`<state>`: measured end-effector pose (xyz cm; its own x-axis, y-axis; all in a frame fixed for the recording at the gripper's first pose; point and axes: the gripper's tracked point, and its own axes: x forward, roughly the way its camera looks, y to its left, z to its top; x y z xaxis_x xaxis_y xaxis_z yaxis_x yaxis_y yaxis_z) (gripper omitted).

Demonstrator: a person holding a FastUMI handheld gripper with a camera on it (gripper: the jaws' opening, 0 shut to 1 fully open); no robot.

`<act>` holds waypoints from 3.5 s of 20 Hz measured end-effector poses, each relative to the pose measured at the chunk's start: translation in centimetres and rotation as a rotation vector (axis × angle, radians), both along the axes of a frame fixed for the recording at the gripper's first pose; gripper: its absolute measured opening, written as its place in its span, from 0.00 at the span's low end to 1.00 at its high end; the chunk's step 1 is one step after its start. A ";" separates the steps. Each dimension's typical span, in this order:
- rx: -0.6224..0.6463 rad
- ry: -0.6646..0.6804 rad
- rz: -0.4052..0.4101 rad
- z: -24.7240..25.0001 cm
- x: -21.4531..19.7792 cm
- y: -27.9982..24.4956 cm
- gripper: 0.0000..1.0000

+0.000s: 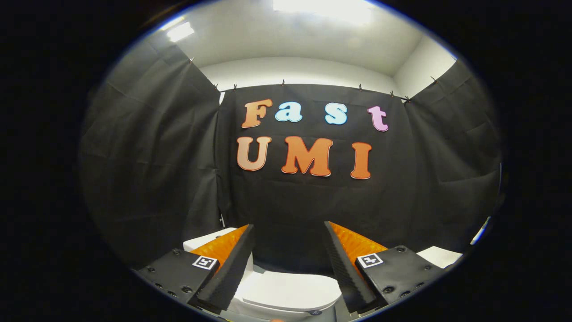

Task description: Open the toilet lid.

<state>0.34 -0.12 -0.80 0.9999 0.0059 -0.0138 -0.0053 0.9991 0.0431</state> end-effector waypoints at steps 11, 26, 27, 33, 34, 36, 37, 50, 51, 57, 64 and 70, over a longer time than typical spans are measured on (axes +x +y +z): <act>0.081 0.011 -0.026 -3.1 0.6 -1.9 0.98; 0.455 0.022 -0.084 -18.4 0.9 -6.1 0.98; 0.478 0.058 -0.074 -20.4 0.5 -5.9 0.98; 0.713 0.115 -0.076 -28.6 -0.2 -6.5 0.99; 0.764 0.114 -0.095 -29.8 -0.3 -7.0 0.99; 0.828 0.128 -0.137 -33.1 -1.0 -7.6 0.99; 0.854 0.142 -0.153 -34.7 -1.3 -7.8 0.98; 1.248 0.245 -0.328 -50.4 -3.7 -9.9 0.98; 1.264 0.255 -0.340 -51.6 -3.8 -10.0 0.99; 1.347 0.322 -0.377 -57.2 -4.1 -10.6 0.97; 1.420 0.362 -0.340 -60.3 -3.2 -9.8 0.78; 1.454 0.342 -0.349 -60.8 -2.5 -10.7 0.64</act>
